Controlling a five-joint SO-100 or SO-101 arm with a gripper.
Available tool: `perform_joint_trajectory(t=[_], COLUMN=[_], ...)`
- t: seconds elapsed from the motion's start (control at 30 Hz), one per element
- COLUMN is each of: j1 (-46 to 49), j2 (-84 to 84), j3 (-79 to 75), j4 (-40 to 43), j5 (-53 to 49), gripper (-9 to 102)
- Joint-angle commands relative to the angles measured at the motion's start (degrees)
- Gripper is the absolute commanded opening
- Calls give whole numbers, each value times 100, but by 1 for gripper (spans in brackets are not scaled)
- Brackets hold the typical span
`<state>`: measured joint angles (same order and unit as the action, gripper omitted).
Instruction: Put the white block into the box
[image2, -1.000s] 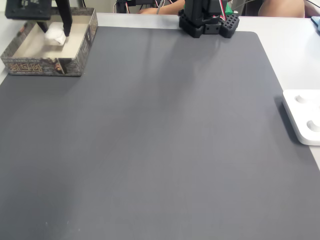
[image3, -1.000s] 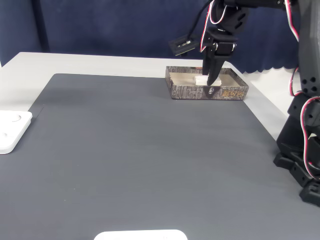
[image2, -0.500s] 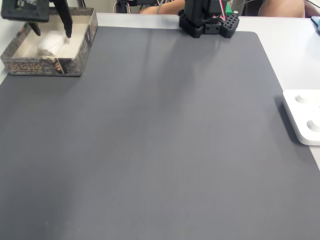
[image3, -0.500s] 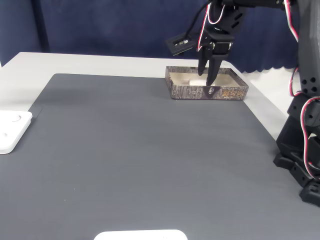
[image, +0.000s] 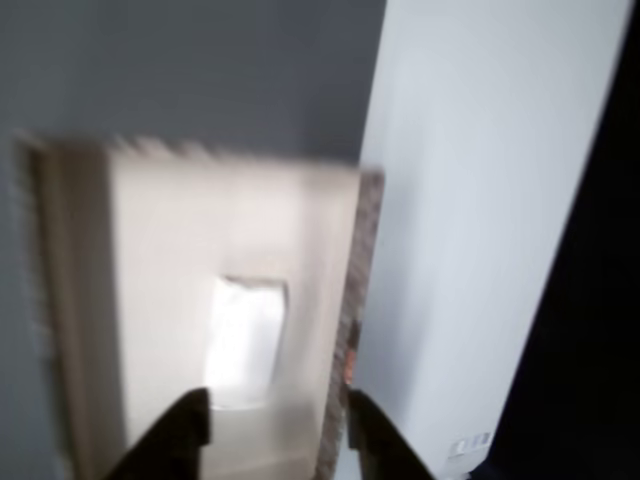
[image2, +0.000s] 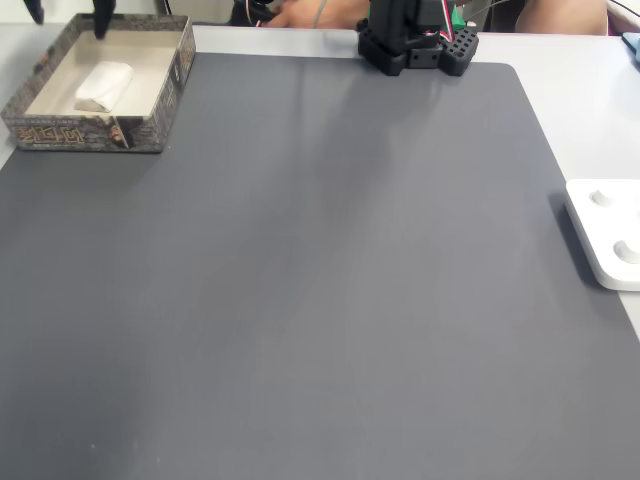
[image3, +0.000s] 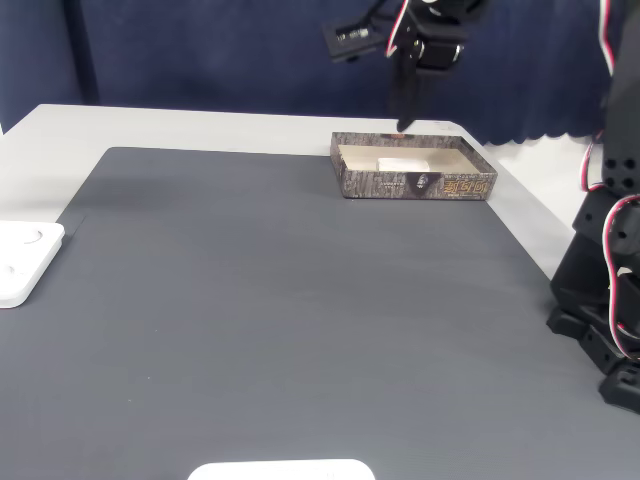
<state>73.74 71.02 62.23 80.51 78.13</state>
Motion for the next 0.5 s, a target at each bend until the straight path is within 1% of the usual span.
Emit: perform_joint_trajectory(t=[0.0,0.23,0.47], j1=[-527,-1617,-2962], j2=[1274,3032,4289], j3=[642,2320,3771], j4=[-18,158,360], j5=[-580,-1951,-3480], gripper=[13,10,8])
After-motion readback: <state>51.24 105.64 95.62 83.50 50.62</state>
